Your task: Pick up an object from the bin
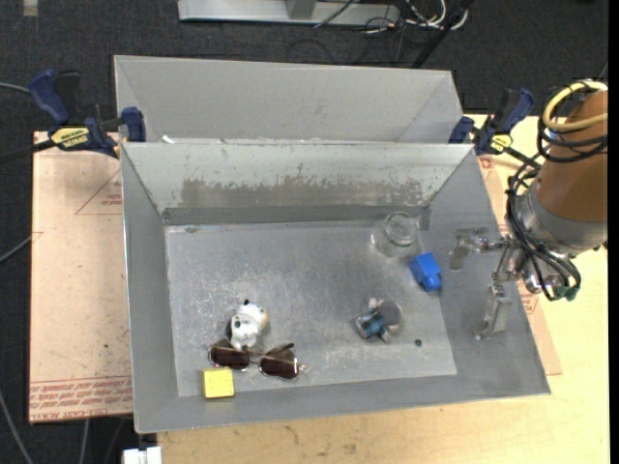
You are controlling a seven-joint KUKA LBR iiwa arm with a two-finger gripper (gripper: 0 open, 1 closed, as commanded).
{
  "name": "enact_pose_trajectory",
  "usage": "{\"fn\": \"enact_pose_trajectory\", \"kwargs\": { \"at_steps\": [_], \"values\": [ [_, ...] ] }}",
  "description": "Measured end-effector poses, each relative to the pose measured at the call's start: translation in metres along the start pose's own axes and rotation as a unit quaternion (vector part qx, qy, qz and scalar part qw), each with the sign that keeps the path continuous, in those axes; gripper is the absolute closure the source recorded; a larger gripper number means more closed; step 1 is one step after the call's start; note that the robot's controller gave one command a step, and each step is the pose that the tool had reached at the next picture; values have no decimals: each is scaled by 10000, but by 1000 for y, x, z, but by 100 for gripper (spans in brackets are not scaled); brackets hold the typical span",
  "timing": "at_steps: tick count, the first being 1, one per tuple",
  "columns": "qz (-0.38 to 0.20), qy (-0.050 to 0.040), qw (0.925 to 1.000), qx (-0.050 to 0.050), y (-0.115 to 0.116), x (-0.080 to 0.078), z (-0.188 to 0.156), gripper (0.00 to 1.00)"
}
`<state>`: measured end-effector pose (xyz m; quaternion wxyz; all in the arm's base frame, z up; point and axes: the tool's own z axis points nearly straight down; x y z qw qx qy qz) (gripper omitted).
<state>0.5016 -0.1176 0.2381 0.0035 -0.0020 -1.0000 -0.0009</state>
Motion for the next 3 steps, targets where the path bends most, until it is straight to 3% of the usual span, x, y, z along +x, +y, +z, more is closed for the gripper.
{"fn": "enact_pose_trajectory", "kwargs": {
  "at_steps": [1, 2, 3],
  "values": [
    [-20, -42, 10000, 9, 1, -1, -5, 0],
    [-19, -68, 10000, 12, 46, 5, 61, 0],
    [-651, -26, 9979, 4, 105, 22, 79, 0]
  ]
}}
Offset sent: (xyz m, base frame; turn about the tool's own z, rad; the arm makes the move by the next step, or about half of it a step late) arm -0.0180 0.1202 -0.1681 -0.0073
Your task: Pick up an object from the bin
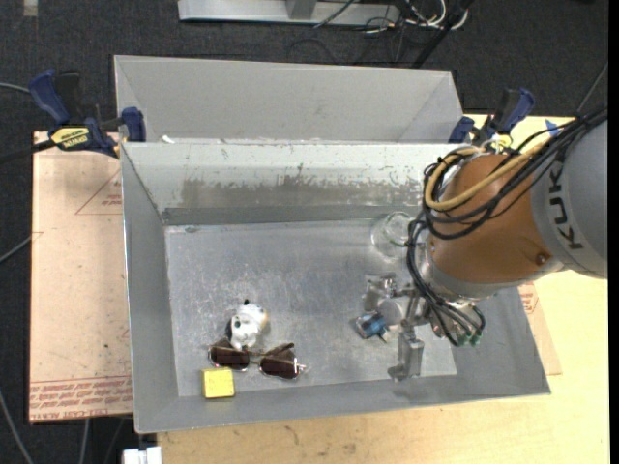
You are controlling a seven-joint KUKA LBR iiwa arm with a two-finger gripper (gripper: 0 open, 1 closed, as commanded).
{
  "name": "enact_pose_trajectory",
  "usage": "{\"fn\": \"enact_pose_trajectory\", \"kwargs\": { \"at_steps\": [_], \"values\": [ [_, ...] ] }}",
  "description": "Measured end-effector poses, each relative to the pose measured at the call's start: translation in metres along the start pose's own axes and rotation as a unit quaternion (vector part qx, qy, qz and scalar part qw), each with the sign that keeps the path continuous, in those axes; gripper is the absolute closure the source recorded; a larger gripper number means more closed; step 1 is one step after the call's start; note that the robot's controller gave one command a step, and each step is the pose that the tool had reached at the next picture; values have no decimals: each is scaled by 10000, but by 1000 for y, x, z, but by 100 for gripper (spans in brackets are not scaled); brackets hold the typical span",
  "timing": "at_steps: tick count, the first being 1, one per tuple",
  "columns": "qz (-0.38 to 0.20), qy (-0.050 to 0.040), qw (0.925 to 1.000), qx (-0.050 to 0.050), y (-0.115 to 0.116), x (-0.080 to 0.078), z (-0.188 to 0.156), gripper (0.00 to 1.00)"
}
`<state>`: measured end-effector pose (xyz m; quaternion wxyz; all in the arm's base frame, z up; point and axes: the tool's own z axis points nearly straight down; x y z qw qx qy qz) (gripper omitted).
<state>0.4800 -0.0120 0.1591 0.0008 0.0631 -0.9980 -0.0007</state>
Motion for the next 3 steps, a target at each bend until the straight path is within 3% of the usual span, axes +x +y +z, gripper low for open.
{"fn": "enact_pose_trajectory", "kwargs": {
  "at_steps": [1, 2, 3],
  "values": [
    [1532, -22, 9882, 2, -3, -28, 14, 0],
    [454, -16, 9990, 6, -11, -41, 52, 0],
    [-345, -13, 9994, 4, -6, -59, 89, 100]
  ]
}}
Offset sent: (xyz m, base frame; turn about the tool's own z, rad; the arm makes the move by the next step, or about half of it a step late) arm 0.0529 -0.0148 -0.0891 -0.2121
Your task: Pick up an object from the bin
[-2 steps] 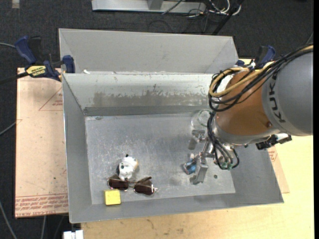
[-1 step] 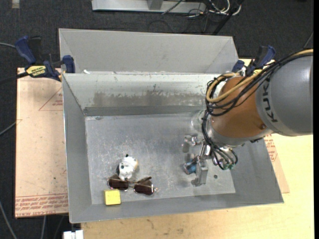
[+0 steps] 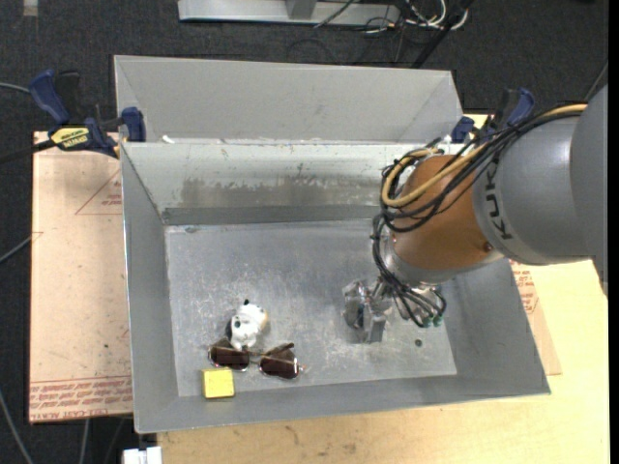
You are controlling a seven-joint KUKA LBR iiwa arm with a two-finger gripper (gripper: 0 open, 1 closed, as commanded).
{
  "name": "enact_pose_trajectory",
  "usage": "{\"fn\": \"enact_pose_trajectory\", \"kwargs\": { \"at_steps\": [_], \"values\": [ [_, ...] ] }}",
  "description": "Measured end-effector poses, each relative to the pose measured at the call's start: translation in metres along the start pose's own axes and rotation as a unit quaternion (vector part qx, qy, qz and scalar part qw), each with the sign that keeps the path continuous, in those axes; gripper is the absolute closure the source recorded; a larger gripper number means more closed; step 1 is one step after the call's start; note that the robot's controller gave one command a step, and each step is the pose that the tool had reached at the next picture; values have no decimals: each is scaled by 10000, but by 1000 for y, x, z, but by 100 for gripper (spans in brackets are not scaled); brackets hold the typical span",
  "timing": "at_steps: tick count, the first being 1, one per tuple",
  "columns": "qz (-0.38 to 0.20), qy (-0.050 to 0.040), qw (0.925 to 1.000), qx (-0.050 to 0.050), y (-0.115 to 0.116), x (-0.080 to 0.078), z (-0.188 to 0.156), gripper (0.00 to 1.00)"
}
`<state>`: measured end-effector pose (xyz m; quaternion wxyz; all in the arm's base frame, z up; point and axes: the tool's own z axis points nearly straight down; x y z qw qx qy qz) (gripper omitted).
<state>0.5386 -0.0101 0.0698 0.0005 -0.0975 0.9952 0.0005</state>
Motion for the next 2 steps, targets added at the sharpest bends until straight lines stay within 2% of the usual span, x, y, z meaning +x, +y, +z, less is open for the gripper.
{"fn": "enact_pose_trajectory", "kwargs": {
  "at_steps": [2],
  "values": [
    [-1, 11, 10000, -2, 0, 1, -3, 100]
  ]
}}
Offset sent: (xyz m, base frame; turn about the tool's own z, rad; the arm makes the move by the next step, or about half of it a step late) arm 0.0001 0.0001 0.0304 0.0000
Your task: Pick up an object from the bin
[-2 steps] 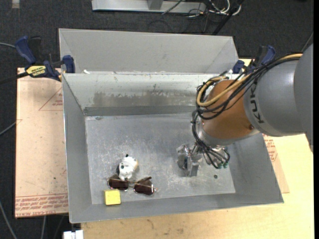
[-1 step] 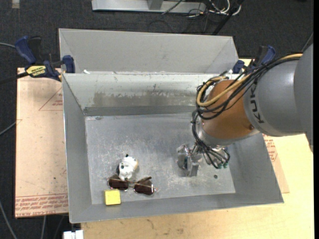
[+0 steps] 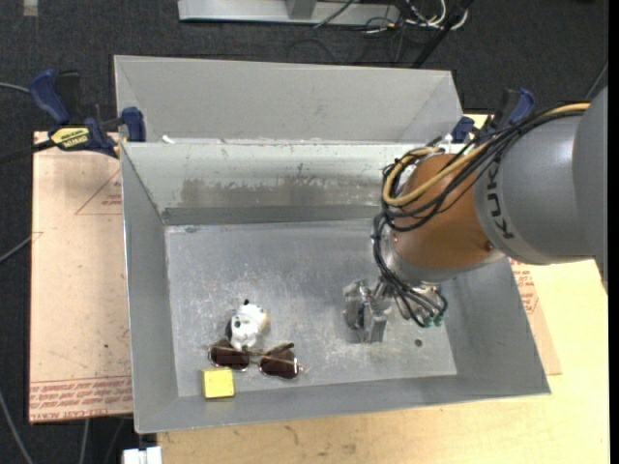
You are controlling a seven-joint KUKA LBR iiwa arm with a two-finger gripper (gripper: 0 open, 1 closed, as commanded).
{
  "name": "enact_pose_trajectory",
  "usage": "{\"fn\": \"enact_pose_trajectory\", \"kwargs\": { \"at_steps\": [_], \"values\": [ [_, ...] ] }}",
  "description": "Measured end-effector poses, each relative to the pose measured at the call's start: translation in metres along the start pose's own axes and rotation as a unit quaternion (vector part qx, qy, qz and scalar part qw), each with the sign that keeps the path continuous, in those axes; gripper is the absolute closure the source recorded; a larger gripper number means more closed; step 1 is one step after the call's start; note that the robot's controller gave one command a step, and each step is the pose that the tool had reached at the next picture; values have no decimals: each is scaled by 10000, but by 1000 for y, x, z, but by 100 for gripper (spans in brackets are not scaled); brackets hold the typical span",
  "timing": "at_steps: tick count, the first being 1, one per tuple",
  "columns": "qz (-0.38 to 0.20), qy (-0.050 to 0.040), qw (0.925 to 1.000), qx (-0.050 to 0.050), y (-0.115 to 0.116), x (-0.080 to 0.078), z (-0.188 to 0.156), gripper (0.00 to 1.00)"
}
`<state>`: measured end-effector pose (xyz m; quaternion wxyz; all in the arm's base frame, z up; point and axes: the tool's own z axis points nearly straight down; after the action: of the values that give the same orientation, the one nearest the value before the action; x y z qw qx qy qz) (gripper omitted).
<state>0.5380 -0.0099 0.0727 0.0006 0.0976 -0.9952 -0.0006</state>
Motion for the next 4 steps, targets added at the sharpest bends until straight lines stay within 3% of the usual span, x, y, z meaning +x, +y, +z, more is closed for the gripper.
{"fn": "enact_pose_trajectory", "kwargs": {
  "at_steps": [4],
  "values": [
    [-7, -3, 10000, 0, 1, 0, -21, 100]
  ]
}}
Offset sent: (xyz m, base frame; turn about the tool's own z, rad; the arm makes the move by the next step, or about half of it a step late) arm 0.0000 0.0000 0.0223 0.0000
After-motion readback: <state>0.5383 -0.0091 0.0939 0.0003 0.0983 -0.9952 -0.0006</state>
